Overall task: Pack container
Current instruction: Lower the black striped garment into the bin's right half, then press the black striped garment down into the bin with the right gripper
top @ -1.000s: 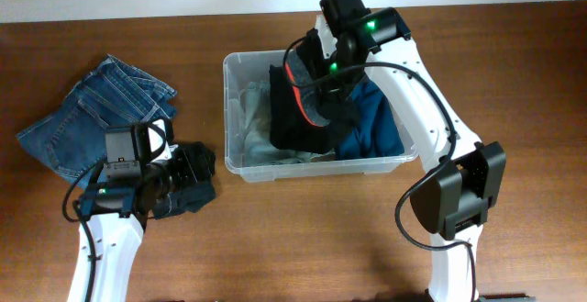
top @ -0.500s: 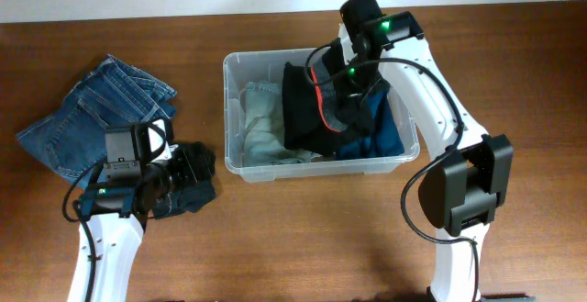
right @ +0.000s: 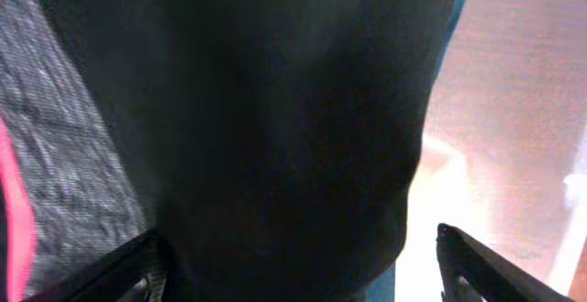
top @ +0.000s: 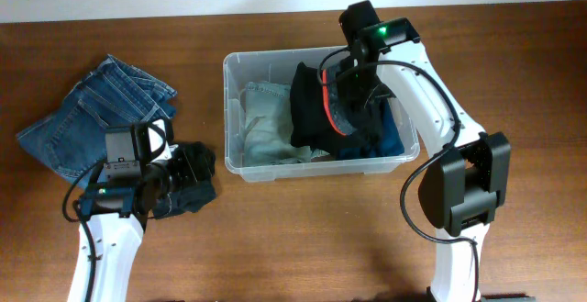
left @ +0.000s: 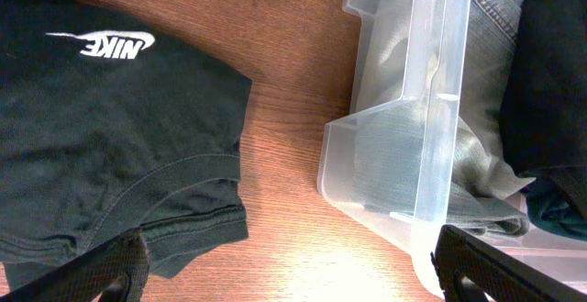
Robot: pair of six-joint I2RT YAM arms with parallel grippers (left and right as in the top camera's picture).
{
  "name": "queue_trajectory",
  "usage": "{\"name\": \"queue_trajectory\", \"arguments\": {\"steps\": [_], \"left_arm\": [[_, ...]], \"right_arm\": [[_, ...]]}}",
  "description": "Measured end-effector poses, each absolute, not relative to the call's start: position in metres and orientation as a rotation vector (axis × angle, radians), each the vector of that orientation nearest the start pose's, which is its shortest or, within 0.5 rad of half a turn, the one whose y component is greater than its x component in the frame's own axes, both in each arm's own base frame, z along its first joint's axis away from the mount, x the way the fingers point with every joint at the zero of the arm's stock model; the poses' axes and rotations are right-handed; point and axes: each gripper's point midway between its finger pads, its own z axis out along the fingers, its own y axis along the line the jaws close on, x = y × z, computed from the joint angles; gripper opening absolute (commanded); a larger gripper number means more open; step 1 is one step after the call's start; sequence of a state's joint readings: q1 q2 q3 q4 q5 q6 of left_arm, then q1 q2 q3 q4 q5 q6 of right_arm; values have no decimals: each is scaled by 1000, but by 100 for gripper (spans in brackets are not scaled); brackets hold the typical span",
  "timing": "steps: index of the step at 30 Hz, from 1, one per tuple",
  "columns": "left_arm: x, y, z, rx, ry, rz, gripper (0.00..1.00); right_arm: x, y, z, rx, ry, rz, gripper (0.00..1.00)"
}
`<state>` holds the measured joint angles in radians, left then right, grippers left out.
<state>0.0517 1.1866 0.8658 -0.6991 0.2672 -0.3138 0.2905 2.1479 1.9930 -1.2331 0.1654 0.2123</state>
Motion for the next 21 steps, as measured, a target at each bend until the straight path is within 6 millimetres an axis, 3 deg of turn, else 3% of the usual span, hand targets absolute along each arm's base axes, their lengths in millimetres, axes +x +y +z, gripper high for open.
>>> {"name": "queue_trajectory", "arguments": {"steps": [5, 12, 14, 15, 16, 17, 21], "left_arm": [[300, -30, 134, -375, 2571, -442, 99], [300, -30, 134, -375, 2571, -442, 99], [300, -30, 134, -375, 2571, -442, 99], [300, -30, 134, -375, 2571, -442, 99], [300, -30, 134, -375, 2571, -442, 99], [300, -30, 134, -375, 2571, -442, 99], [300, -30, 134, -375, 2571, -442, 99]], "right_arm": [[450, 104, 119, -92, 2910, -175, 86], [453, 105, 144, -88, 2876, -159, 79], [451, 104, 149, -94, 2875, -155, 58], [448, 104, 151, -96, 2879, -156, 26], [447, 104, 152, -91, 2885, -153, 9], [445, 104, 152, -92, 2889, -151, 4], [443, 108, 150, -95, 2901, -113, 4]]}}
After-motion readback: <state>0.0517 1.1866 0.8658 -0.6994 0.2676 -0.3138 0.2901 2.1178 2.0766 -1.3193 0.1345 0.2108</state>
